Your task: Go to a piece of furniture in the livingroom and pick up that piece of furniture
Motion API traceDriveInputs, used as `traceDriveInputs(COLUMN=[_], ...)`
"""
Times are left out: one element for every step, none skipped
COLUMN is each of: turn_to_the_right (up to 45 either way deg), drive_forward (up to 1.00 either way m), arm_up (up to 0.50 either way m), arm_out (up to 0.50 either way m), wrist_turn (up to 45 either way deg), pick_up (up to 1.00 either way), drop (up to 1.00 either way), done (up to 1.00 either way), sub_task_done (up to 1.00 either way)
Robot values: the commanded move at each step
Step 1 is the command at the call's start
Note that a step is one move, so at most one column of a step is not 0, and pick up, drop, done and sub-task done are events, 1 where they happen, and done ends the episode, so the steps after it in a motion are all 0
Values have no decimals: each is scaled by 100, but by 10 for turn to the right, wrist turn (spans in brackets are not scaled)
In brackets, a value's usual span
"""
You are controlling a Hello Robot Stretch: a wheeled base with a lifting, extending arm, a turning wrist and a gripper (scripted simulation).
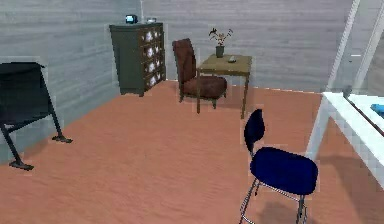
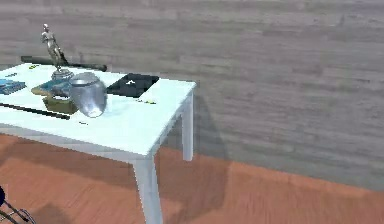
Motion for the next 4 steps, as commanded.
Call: traceDriveInputs(turn_to_the_right=[-150,0,450,0], drive_forward=[0,95,0,80], arm_up=[0,0,0,0], arm_out=[0,0,0,0], wrist_turn=[0,0,0,0], pick_up=[0,0,0,0], drop=[0,0,0,0], done=[0,0,0,0], sub_task_done=[0,0,0,0])
